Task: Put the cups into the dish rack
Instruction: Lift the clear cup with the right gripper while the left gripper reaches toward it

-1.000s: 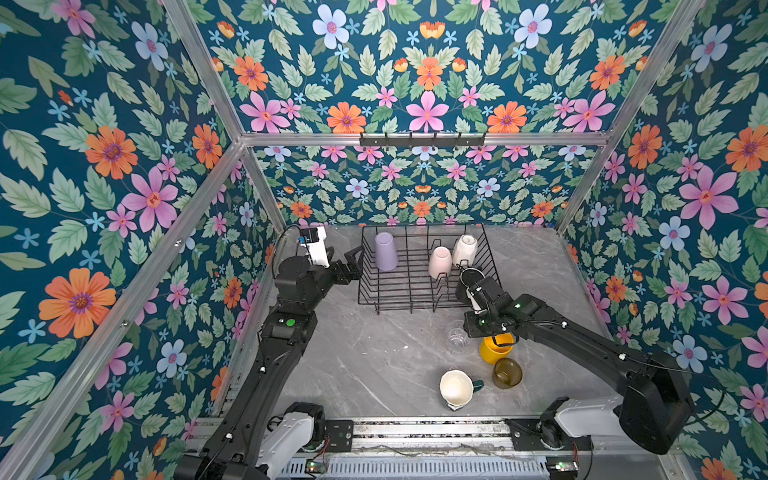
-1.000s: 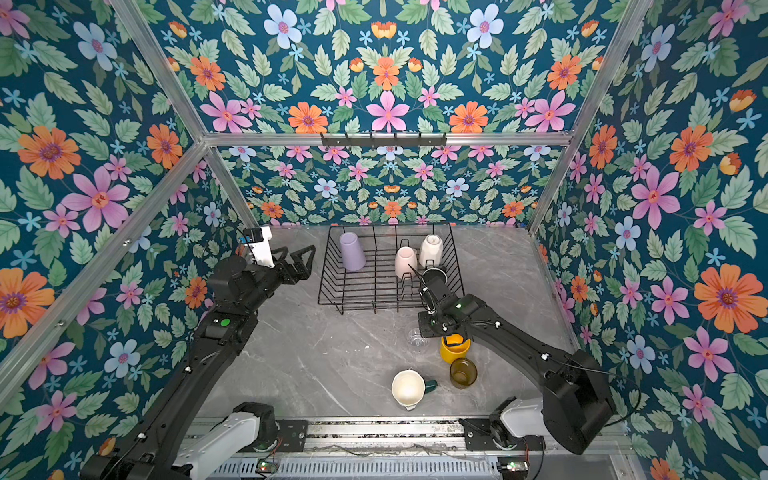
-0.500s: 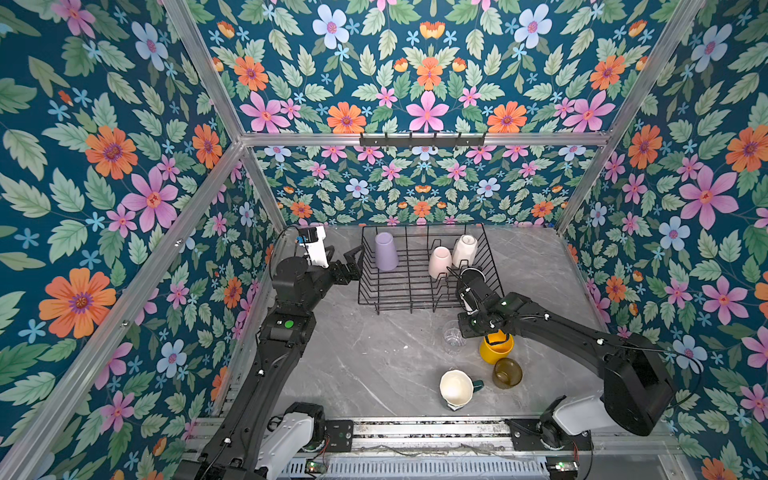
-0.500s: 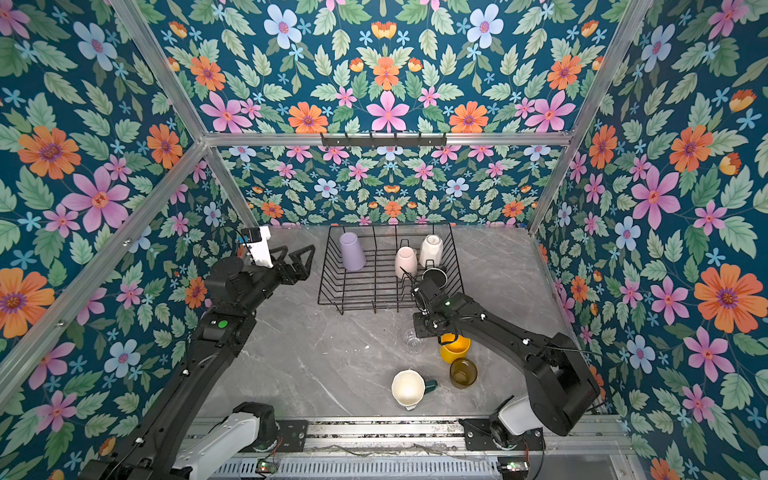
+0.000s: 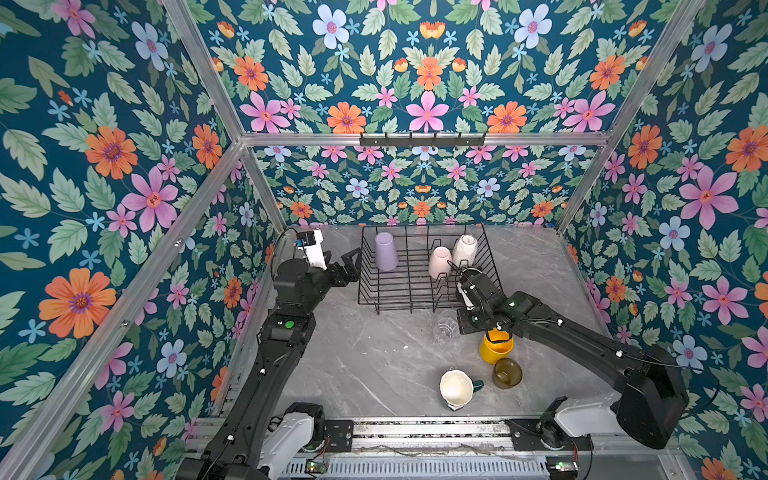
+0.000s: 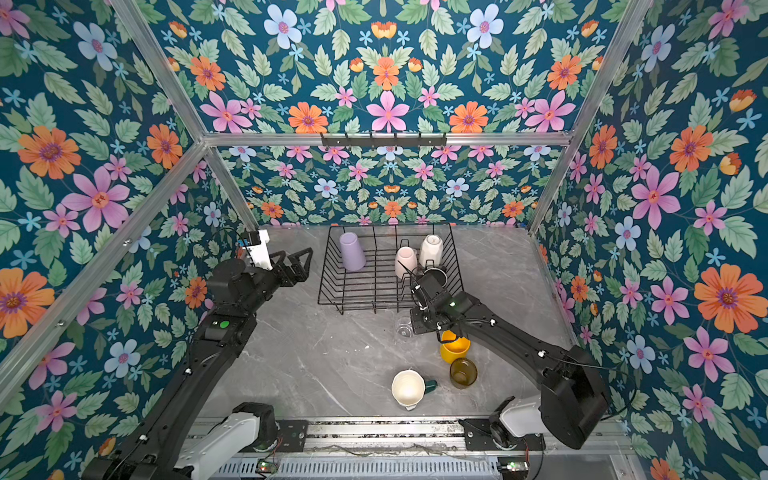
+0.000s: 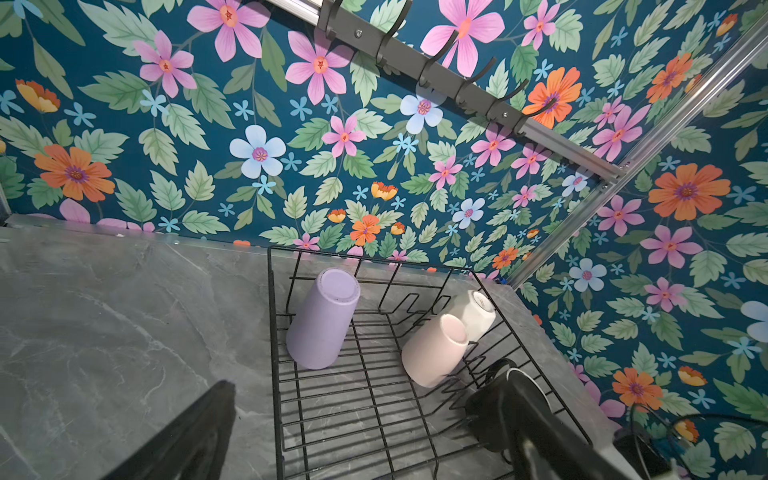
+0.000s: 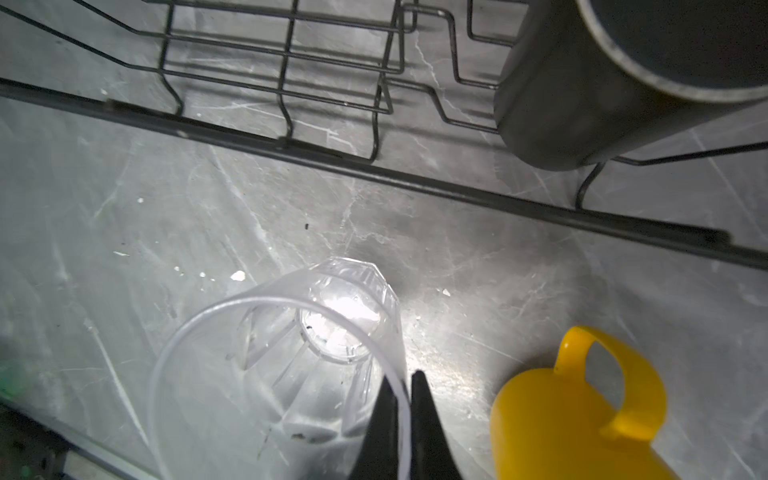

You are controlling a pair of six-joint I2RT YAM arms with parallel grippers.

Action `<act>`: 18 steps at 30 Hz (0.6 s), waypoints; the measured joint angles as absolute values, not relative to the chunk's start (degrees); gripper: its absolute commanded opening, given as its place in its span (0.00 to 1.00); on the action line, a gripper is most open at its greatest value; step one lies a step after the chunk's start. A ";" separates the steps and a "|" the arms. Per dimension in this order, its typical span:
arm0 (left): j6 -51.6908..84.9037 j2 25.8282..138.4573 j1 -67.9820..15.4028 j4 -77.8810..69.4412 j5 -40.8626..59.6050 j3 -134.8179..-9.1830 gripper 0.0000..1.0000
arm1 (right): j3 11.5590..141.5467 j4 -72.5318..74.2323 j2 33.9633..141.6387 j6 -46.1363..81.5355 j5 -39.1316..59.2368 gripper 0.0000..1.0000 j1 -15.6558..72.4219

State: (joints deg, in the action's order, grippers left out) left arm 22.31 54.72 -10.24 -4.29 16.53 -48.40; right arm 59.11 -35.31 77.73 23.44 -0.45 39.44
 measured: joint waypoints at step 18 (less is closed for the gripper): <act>26.72 53.95 -8.84 -20.34 40.60 -42.72 1.00 | 54.70 -20.25 64.82 30.70 22.09 0.00 34.70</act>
